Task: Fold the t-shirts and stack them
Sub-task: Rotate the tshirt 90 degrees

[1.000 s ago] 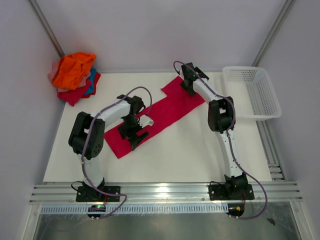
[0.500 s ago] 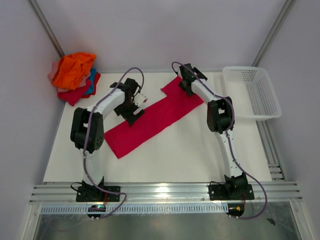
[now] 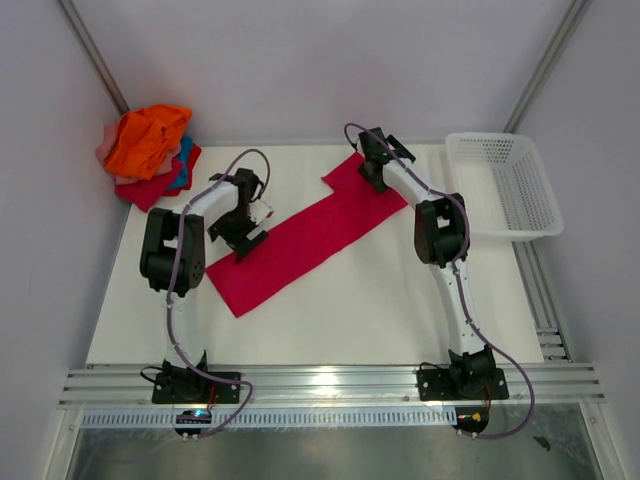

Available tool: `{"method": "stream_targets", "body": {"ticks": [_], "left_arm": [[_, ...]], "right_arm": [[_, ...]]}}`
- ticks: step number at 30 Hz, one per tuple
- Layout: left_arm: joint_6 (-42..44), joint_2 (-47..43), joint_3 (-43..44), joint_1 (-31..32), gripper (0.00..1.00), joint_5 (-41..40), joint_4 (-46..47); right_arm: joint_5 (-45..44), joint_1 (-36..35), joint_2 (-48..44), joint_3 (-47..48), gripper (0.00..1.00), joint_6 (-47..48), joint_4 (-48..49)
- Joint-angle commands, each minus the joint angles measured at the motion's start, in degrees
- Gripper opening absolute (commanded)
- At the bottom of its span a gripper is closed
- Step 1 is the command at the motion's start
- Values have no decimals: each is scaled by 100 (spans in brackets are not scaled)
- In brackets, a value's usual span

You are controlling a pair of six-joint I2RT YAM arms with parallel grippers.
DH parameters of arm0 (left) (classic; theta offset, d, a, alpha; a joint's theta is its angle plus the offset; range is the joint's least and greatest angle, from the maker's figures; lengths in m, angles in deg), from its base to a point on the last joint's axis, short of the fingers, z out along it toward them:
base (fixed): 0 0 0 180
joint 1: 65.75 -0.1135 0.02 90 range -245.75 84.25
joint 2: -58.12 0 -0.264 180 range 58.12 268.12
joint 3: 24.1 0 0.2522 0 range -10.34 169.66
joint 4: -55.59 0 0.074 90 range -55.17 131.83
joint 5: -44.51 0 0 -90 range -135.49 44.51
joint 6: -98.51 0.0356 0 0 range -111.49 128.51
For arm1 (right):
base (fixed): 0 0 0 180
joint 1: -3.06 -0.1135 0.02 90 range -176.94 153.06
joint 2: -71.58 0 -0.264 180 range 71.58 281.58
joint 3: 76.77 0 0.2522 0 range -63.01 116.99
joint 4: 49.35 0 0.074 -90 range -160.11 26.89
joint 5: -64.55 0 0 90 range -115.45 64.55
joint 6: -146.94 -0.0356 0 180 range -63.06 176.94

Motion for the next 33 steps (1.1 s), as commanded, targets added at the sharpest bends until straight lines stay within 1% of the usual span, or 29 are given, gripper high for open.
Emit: {"method": "stream_targets", "body": {"ticks": [1,7,14,22,28,33], "left_arm": [[314,2,-187,6,99,-171,96],[640,-165,-618,6,99,-347,166],[789,-437,-1233,103,99,-418,184],[658,-710,-1532,779,99,-260,52],[386,-754,-1497,1341,99,-145,-97],[245,-693,-1357,1816,99,-40,-185]], "right_arm": [[-58,-31,-331,-86,99,-94,-113],[-49,-40,-366,-51,99,38,-34],[-58,-31,-217,134,99,65,-34],[152,-40,-6,415,99,-23,-130],[425,-75,-14,415,99,-50,-113],[478,-215,21,442,99,29,-104]]}}
